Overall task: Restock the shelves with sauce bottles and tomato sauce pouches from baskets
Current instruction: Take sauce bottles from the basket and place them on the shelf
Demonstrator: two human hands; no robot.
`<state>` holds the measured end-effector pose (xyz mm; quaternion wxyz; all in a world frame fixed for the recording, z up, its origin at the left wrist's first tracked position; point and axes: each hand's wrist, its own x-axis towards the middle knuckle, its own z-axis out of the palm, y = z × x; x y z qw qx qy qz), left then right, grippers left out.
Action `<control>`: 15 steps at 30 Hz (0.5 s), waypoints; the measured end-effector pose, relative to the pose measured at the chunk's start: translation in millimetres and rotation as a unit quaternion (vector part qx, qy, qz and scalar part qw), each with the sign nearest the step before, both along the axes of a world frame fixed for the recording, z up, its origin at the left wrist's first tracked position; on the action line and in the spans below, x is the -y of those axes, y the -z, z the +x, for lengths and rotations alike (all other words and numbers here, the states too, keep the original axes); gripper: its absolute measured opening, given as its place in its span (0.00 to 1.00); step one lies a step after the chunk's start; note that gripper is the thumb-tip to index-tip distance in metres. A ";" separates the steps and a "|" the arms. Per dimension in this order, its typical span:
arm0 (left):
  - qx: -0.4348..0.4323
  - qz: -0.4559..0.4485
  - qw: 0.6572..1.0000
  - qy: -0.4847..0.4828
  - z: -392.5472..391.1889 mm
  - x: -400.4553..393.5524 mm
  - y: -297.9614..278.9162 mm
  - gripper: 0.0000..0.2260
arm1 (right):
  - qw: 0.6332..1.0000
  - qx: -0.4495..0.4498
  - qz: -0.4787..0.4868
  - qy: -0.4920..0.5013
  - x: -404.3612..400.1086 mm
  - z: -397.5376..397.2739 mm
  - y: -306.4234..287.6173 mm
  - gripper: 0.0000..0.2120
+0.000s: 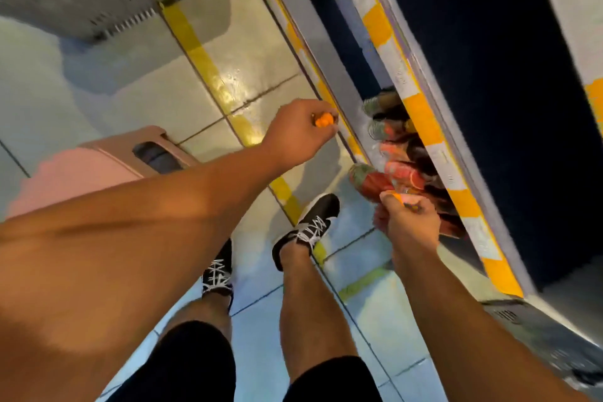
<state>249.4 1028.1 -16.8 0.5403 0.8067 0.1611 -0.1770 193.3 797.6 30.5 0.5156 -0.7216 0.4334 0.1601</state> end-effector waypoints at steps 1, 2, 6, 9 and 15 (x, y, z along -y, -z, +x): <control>-0.002 0.002 1.000 0.004 7.7 6.6 9.5 0.10 | 1.000 0.002 0.005 0.012 -0.7 7.9 9.9 0.11; -0.002 0.005 1.000 0.008 15.1 12.3 17.2 0.10 | 1.000 0.003 0.010 0.025 -1.7 15.8 18.4 0.11; 0.008 -0.002 0.999 0.031 41.3 30.8 42.8 0.10 | 0.998 0.016 0.007 0.056 -8.8 42.3 46.6 0.12; 0.025 -0.013 0.998 0.054 55.6 41.0 58.0 0.11 | 0.997 0.029 -0.005 0.074 -10.3 54.0 65.9 0.12; 0.031 -0.035 0.996 0.082 78.2 58.9 74.1 0.13 | 0.981 0.026 0.038 0.189 -5.3 69.0 90.0 0.13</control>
